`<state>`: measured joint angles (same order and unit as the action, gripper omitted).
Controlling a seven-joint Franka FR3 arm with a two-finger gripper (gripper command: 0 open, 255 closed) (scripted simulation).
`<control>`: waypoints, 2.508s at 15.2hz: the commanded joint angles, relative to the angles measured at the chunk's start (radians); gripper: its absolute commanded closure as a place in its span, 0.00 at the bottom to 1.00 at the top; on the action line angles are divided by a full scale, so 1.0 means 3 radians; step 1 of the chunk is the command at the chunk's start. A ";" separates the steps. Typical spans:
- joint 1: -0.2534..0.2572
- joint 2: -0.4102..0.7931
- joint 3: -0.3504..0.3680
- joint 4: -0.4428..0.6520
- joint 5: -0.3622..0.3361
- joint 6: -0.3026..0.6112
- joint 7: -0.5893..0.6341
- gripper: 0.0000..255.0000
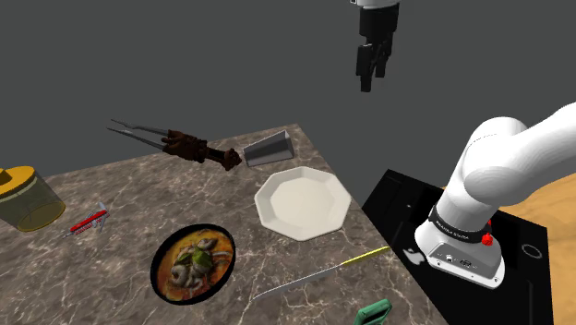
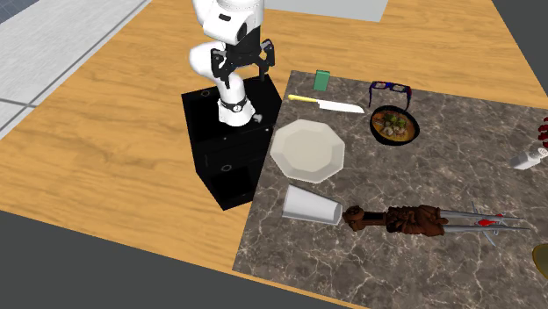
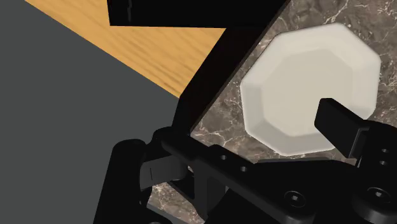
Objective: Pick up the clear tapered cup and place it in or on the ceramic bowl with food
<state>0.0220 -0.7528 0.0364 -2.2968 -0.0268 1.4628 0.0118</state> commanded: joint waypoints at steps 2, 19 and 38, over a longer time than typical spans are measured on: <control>0.0009 -0.0017 -0.0109 -0.0100 0.0012 0.0146 -0.0136 0.00; 0.0851 0.1340 -0.2174 -0.0464 0.1301 0.2104 -0.3128 0.00; 0.0784 0.4148 -0.2267 0.1130 0.4154 0.0778 -0.5893 0.00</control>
<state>0.2529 0.4888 -0.6482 -1.9542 1.2121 1.6891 -1.7534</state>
